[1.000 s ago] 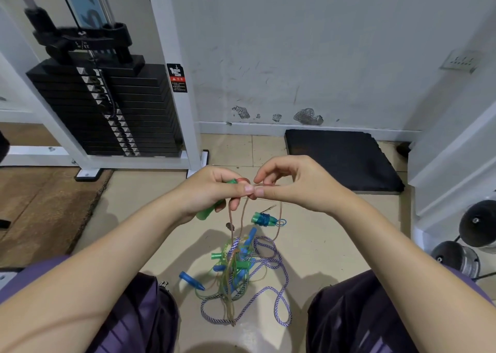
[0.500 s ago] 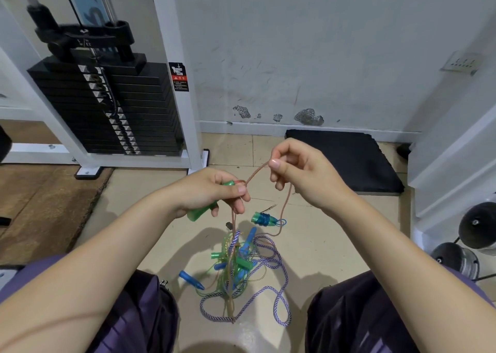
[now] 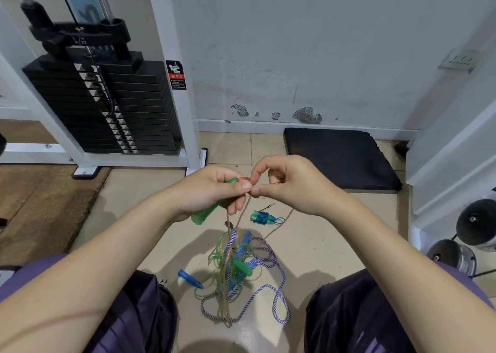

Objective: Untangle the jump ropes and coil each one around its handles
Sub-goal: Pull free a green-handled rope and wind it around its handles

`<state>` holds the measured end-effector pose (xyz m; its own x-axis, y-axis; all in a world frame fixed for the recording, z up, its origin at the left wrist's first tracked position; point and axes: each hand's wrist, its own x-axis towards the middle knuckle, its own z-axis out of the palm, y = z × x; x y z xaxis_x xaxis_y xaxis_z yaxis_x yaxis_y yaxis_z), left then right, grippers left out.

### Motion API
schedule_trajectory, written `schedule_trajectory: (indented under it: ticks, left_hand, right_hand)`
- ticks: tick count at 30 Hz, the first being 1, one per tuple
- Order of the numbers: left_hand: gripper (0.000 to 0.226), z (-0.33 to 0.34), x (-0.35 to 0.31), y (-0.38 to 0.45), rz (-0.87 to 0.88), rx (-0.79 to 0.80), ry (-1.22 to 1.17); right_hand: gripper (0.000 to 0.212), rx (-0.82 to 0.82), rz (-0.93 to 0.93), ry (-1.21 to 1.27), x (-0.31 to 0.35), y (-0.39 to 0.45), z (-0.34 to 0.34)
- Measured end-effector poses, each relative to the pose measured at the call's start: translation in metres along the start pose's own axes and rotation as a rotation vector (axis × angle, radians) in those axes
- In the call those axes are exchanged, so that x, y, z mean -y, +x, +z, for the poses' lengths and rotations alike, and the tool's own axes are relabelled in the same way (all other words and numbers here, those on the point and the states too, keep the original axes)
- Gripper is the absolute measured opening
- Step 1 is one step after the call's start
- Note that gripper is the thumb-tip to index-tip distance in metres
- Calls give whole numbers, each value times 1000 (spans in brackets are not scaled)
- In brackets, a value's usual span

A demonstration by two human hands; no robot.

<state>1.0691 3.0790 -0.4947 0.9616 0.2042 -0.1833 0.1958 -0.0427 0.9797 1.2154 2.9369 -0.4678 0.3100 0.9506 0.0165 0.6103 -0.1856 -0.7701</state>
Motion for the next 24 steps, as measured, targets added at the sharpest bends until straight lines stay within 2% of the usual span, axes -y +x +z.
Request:
schedule_trajectory:
  ticks: [4, 8, 10, 12, 14, 16, 19, 21, 24]
  left_hand:
    - [20, -6, 6, 2, -85, 52, 19]
    - [21, -11, 15, 4, -205, 112, 159]
    - [21, -11, 16, 6, -182, 65, 145]
    - [19, -9, 14, 7, -124, -28, 76]
    - [19, -5, 10, 6, -75, -89, 26]
    - [17, 0, 7, 5, -32, -92, -10]
    - [18, 5, 4, 2, 8, -65, -33]
    - [23, 6, 4, 3, 20, -60, -18]
    - [17, 2, 4, 4, 10, -62, -22]
  right_hand:
    - [12, -96, -36, -102, 0, -1, 2]
    - [17, -225, 5, 141, -2, -1, -2]
    - [14, -241, 29, 263, -4, -1, -7]
    - [8, -216, 52, 334, -6, -2, -13]
    - [15, -150, 92, 370, -9, -3, -17]
    - [29, -44, 103, 354, -13, -4, -15]
    - [29, 72, 48, 300, -13, -4, 1]
    - [26, 59, 25, 203, -11, -1, 9]
    - [20, -7, 24, 27, -9, 2, 9]
